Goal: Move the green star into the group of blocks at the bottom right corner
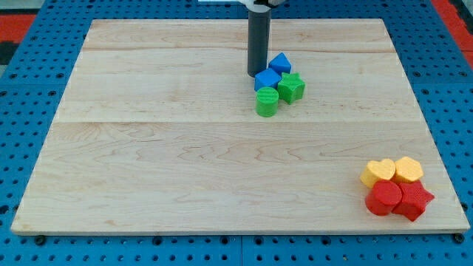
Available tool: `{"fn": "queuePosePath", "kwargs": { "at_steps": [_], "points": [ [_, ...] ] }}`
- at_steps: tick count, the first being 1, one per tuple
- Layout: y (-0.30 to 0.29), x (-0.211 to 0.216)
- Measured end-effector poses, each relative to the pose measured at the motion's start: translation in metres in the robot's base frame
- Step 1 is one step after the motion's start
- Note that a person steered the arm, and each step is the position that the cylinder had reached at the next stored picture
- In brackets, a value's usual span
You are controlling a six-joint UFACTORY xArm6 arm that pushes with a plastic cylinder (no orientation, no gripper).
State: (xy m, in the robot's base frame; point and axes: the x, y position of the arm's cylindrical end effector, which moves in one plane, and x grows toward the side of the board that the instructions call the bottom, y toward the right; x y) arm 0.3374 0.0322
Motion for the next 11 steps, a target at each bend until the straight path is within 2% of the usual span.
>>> {"fn": "queuePosePath", "kwargs": {
  "at_steps": [4, 9, 11],
  "points": [
    [-0.015, 0.028],
    [0.068, 0.013],
    [0.078, 0.037]
  ]
}}
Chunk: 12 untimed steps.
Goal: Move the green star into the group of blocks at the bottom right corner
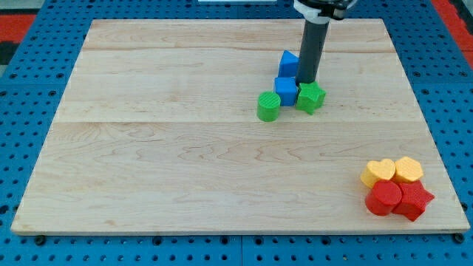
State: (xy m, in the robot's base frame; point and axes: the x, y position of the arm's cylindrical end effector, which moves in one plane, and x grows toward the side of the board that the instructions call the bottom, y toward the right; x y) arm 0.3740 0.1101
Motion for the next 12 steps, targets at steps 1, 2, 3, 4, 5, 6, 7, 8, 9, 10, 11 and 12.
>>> {"fn": "queuePosePath", "kwargs": {
  "at_steps": [1, 2, 3, 4, 5, 6, 7, 8, 9, 10, 11, 12],
  "points": [
    [0.000, 0.024],
    [0.000, 0.056],
    [-0.001, 0.084],
    [-0.001, 0.108],
    [-0.003, 0.125],
    [-0.013, 0.125],
    [-0.020, 0.126],
    [-0.020, 0.135],
    [-0.020, 0.150],
    [-0.020, 0.159],
    [-0.018, 0.166],
    [-0.014, 0.177]
  ]
}}
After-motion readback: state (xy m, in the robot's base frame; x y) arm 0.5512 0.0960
